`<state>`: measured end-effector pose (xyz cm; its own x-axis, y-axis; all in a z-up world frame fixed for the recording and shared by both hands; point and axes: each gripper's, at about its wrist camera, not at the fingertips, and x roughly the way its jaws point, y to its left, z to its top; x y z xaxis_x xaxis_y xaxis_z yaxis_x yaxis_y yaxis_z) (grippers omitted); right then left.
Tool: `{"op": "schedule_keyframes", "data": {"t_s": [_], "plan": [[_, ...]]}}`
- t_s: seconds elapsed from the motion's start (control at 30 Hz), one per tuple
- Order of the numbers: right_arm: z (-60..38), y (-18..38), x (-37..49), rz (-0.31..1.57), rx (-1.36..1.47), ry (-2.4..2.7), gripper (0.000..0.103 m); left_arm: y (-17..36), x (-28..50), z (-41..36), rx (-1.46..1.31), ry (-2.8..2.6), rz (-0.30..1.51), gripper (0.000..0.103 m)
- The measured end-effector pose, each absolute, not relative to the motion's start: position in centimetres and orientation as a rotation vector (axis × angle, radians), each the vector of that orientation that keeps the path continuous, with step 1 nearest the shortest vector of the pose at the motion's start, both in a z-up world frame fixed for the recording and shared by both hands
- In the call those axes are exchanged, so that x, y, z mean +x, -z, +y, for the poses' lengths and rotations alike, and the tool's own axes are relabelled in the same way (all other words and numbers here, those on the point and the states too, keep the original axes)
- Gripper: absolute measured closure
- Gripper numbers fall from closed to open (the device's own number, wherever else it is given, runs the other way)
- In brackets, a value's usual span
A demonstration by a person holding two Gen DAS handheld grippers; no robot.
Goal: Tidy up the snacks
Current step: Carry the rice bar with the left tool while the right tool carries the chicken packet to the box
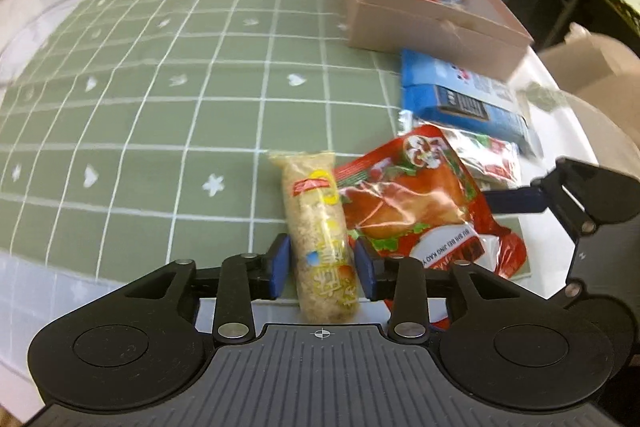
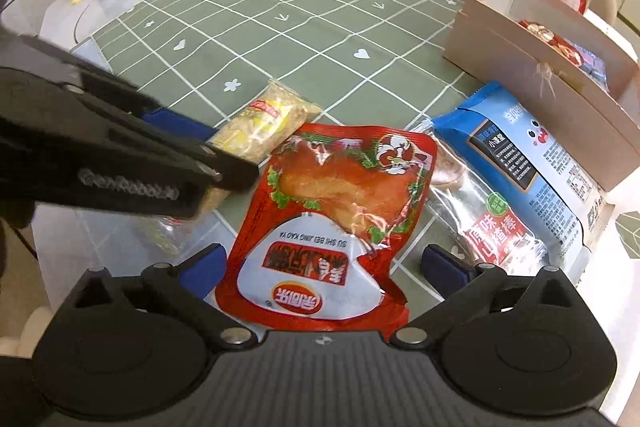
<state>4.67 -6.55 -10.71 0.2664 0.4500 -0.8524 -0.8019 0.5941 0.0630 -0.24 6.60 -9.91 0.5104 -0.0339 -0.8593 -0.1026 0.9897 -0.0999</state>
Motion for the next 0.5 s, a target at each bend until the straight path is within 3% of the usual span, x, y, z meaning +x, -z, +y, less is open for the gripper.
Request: {"op": "schedule_keyframes", "data": {"t_s": [0.27,0.5], "plan": [[-7.4,10.6,4.1,0.970,-0.402,-0.874,0.000,10.1,-1.4,8.3,-0.272,-0.043,0.998,0.069],[-7.3,9.0,4.4,0.953,-0.275,-0.791,0.006,9.9,-3.7,11.3,-0.288,-0.125,0.993,0.070]]}}
